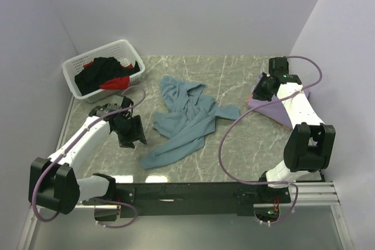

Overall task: Fold and stack the t-shirts
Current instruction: Flatten the tshirt out

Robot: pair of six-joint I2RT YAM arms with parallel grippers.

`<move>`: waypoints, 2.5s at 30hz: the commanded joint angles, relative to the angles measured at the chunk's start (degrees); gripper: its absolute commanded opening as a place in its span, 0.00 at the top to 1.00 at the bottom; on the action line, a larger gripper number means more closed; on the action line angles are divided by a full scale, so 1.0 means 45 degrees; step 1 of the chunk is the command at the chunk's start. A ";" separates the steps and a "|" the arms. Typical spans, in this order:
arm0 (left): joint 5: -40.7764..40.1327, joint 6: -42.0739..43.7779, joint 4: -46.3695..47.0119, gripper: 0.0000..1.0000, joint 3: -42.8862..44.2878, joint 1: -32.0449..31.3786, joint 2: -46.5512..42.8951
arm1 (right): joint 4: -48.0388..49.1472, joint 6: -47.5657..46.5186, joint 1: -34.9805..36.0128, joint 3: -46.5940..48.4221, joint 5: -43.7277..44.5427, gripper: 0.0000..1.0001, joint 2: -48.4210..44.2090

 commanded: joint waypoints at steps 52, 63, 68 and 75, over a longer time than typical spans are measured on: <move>-0.4029 -0.2246 -0.1495 1.00 0.1107 -0.1556 0.0276 | -0.0098 -0.0961 -0.0141 -0.0039 -0.1350 1.00 0.0438; -0.5344 -0.0077 -0.2478 1.00 0.2288 0.3111 -0.1423 | 0.0076 -0.0924 0.1713 0.0803 -0.1331 0.88 0.2352; -0.4931 0.0080 -0.2341 1.00 0.2268 0.3852 -0.1190 | 0.0409 -0.0591 0.2495 -0.0075 -0.1507 0.78 0.2568; -0.4365 0.0548 -0.1989 1.00 0.3009 0.4324 -0.0585 | 0.0741 -0.0493 0.3296 -0.1968 -0.1604 0.73 0.1887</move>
